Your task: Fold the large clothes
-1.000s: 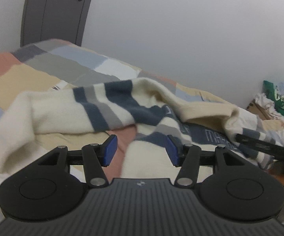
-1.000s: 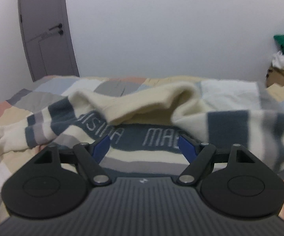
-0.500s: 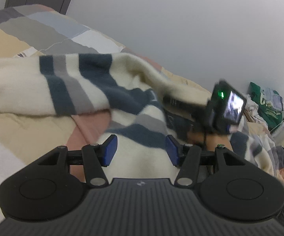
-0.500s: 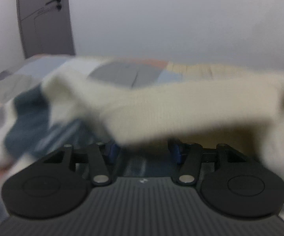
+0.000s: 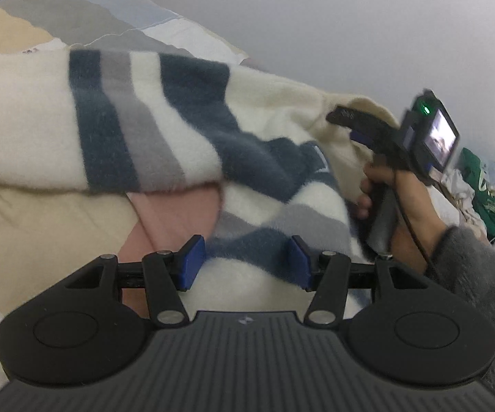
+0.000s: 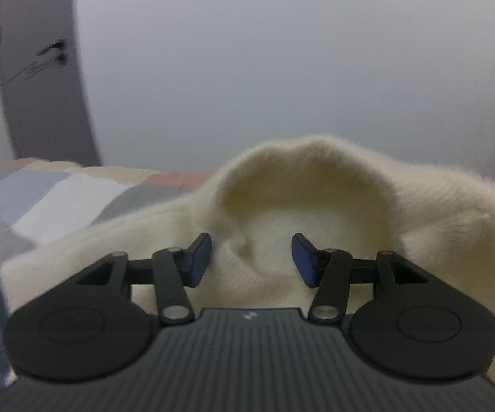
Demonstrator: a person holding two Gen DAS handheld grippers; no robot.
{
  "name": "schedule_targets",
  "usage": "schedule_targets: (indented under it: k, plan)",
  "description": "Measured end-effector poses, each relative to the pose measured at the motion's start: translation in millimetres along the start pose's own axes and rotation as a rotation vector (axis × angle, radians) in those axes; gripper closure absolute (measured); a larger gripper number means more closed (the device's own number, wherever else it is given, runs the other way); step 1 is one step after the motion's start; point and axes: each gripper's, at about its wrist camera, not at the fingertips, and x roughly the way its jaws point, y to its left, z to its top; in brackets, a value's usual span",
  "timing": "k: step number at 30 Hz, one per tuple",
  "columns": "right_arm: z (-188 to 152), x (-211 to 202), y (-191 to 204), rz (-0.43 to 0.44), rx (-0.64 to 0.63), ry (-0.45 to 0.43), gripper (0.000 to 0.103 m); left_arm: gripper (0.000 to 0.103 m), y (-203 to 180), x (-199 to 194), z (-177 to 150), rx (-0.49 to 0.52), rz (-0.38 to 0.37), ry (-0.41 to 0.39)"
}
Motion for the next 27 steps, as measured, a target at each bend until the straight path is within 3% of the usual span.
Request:
schedule_targets:
  k: [4,9,15,18,27]
  plan:
    - [-3.9,-33.4,-15.1,0.033,-0.023,-0.013,0.045,0.043,-7.2,-4.7,-0.9,0.025,0.015,-0.009]
    - [-30.1,-95.5,-43.9,0.019,0.118,0.023,0.045,0.043,-13.8,-16.7,-5.1,0.046,0.015,-0.020]
    - [-59.0,-151.3,-75.9,-0.098,0.169,0.034,0.046,0.043,-21.5,-24.8,-14.0,0.058,0.031,-0.020]
    - [-54.2,-155.0,-87.5,-0.204,0.135,-0.020,0.045,0.042,-22.7,-26.6,-15.9,0.061,0.038,-0.019]
    - [-28.1,-79.7,-123.9,-0.434,-0.035,-0.058,0.045,0.042,-17.5,-11.7,-13.3,0.058,0.070,-0.018]
